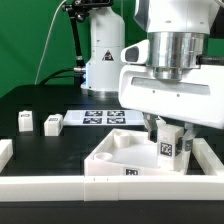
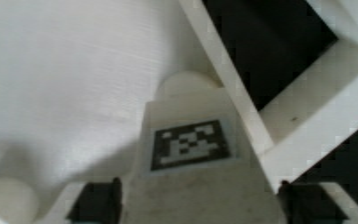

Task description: Assemble one leg

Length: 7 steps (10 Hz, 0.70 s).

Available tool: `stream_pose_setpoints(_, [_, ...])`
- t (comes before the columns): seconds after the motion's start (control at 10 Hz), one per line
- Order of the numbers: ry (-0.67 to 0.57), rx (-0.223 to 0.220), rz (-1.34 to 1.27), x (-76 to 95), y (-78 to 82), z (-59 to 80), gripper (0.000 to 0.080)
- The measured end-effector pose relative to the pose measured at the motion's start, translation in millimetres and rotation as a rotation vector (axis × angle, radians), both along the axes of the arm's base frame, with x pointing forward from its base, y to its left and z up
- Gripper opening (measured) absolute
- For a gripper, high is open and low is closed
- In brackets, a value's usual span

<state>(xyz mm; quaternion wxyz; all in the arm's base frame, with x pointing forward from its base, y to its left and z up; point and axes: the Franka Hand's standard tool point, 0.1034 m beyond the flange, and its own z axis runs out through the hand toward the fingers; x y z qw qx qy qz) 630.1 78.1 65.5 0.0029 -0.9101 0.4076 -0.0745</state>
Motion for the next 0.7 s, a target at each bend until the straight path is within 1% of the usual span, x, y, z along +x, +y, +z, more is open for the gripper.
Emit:
stream_pose_setpoints(0.1, [0.000, 0.000, 0.000, 0.0, 0.0, -0.1, 0.0525])
stream_pose_setpoints(0.2, [0.000, 0.000, 0.000, -0.1, 0.0, -0.1, 0.0627])
stream_pose_setpoints(0.3, [0.000, 0.000, 0.000, -0.1, -0.1, -0.2, 0.0643])
stream_pose_setpoints(0.7, [0.001, 0.000, 0.000, -0.2, -0.1, -0.4, 0.0649])
